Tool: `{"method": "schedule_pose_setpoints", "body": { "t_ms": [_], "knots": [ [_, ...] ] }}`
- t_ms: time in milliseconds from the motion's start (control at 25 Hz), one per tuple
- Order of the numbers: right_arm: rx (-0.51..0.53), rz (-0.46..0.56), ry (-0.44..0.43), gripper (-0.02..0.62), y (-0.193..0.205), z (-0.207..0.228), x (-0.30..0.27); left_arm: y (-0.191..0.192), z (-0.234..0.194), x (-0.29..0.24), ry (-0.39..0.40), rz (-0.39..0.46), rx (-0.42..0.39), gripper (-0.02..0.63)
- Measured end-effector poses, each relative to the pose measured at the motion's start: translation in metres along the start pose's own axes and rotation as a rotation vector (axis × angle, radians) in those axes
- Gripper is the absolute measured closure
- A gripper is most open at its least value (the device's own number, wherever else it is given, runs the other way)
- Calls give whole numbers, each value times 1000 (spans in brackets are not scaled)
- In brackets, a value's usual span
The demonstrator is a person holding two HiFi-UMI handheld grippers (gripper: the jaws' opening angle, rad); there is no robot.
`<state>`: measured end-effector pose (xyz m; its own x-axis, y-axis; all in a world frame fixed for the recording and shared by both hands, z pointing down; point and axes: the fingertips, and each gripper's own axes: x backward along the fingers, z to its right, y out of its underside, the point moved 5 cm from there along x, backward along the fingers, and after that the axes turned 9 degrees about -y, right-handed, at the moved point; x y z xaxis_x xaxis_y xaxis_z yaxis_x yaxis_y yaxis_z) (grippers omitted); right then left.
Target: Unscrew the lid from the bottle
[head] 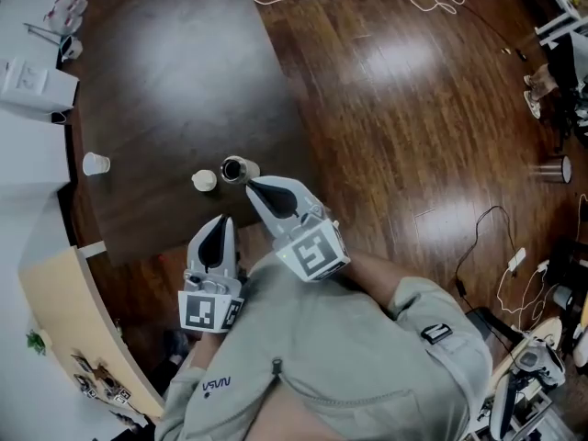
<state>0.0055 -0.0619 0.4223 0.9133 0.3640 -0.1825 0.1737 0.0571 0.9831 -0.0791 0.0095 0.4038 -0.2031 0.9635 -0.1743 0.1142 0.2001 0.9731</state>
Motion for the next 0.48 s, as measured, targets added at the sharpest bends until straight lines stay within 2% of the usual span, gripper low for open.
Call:
{"method": "schedule_pose_setpoints", "body": {
  "t_ms": [280,400,480],
  "knots": [
    [20,-83,-43,595,26,-48,39,39,32,49,-41,3,70,603],
    [-12,-82,-56,595,39,-79,58,57,42,80,-76,15,108,603],
    [-17,-91,-62,595,45,-97,73,73,48,99,-83,14,105,603]
  ]
}}
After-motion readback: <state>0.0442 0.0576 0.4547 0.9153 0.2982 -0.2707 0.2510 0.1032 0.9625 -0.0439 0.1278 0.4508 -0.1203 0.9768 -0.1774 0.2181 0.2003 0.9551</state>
